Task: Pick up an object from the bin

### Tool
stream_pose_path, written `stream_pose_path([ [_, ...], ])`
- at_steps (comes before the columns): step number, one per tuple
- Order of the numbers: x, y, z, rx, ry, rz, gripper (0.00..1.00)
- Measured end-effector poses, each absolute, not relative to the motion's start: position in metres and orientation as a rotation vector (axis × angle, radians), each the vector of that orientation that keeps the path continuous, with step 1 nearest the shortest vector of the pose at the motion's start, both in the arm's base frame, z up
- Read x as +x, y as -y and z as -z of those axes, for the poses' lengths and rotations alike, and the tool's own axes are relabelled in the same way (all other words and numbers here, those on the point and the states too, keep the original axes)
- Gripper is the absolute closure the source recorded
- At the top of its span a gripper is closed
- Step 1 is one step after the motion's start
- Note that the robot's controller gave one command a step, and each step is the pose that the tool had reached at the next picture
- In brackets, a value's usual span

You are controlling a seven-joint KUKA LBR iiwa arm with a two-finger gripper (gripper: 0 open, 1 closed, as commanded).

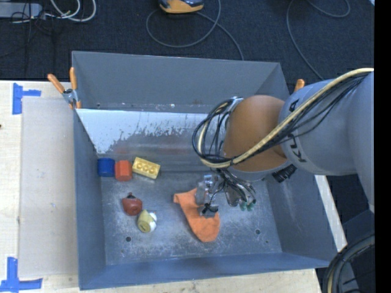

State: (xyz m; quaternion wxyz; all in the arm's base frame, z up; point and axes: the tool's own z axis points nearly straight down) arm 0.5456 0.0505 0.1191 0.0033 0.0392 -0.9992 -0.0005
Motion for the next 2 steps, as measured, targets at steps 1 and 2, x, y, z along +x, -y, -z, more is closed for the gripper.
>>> stream_pose_path([
  [1, 0.547, -0.051, -0.148, 0.123, 3.139, 0.002, 1.0],
  [2, 0.548, -0.051, -0.161, 0.124, 3.141, 0.002, 1.0],
])
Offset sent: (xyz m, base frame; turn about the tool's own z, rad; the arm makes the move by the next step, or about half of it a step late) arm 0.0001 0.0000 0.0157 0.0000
